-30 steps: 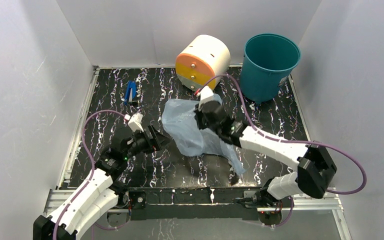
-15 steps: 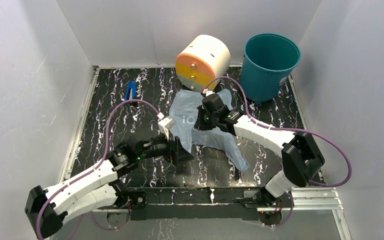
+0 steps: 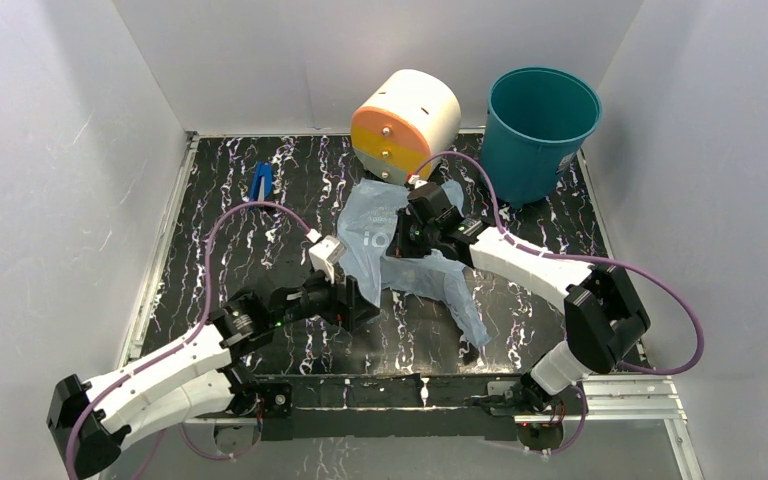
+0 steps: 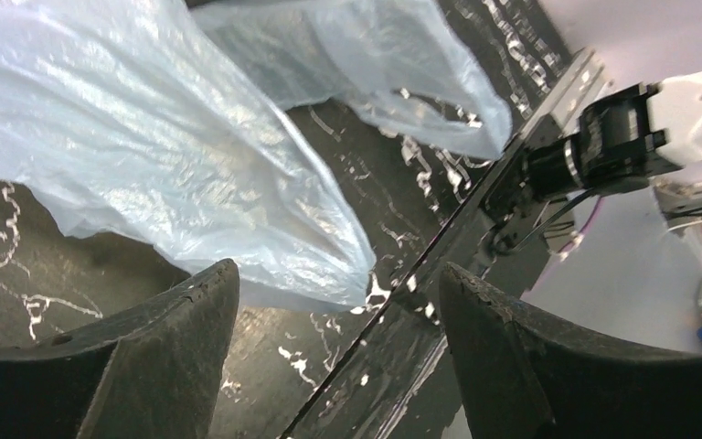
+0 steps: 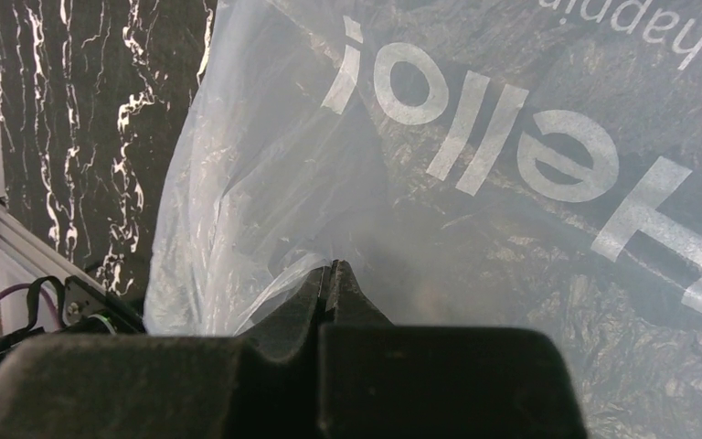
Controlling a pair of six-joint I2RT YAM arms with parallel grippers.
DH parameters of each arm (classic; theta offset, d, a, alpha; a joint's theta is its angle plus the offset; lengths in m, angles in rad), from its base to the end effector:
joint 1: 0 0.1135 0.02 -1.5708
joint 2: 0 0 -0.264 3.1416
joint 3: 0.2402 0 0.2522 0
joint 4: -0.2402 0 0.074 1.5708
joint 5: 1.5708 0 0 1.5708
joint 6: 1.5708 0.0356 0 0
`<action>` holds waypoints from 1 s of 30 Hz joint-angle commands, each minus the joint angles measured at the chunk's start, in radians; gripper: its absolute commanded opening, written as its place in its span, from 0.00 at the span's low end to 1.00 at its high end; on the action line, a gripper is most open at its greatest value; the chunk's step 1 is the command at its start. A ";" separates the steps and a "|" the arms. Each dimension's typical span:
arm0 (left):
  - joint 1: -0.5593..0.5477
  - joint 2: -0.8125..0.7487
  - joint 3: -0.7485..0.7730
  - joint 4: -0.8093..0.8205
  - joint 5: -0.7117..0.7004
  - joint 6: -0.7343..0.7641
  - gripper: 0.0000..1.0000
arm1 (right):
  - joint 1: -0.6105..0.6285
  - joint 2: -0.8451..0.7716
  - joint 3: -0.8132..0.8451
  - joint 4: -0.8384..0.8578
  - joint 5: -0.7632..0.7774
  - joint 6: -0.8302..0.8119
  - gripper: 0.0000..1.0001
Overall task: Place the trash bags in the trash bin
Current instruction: Unfold the trash bag at the center of the board.
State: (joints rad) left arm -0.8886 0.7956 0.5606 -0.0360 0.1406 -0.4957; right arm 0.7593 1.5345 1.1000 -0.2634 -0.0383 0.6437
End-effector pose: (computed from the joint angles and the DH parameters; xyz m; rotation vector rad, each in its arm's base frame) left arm 0.1176 -0.1527 0.2741 0.4910 1.9236 -1.0690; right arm 0.2470 0.2363 0.2582 -0.1595 2.3861 0.7548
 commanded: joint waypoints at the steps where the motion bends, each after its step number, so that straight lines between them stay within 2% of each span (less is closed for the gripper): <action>1: -0.006 0.037 -0.044 0.000 0.019 0.009 0.78 | -0.004 -0.013 0.041 0.027 -0.058 0.033 0.01; 5: -0.006 0.061 -0.097 0.198 0.051 -0.038 0.78 | -0.004 -0.014 0.029 0.038 -0.077 0.046 0.01; 12: -0.011 0.114 -0.095 0.214 0.063 -0.053 0.78 | -0.013 -0.010 0.041 0.015 -0.067 0.045 0.02; 16: -0.017 0.129 -0.131 0.337 0.078 -0.105 0.76 | -0.015 -0.005 0.048 0.014 -0.076 0.048 0.02; 18: -0.025 0.152 -0.137 0.369 0.079 -0.111 0.71 | -0.016 -0.004 0.052 0.012 -0.080 0.050 0.03; 20: -0.030 0.172 -0.135 0.378 0.079 -0.107 0.61 | -0.016 -0.002 0.055 0.012 -0.085 0.050 0.03; 24: -0.032 0.179 -0.116 0.365 0.062 -0.090 0.32 | -0.018 -0.013 0.041 0.011 -0.081 0.048 0.04; 27: -0.032 0.144 -0.097 0.312 0.007 -0.064 0.17 | -0.021 -0.031 0.017 0.016 -0.071 0.045 0.04; 30: -0.032 0.110 -0.066 0.239 -0.024 -0.024 0.08 | -0.025 -0.062 -0.004 0.018 -0.063 0.028 0.08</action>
State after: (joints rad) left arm -0.9154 0.9611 0.4362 0.2626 0.1787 -0.5777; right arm 0.7452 1.5326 1.1027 -0.2634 -0.1108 0.6846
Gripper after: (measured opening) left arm 0.137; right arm 0.058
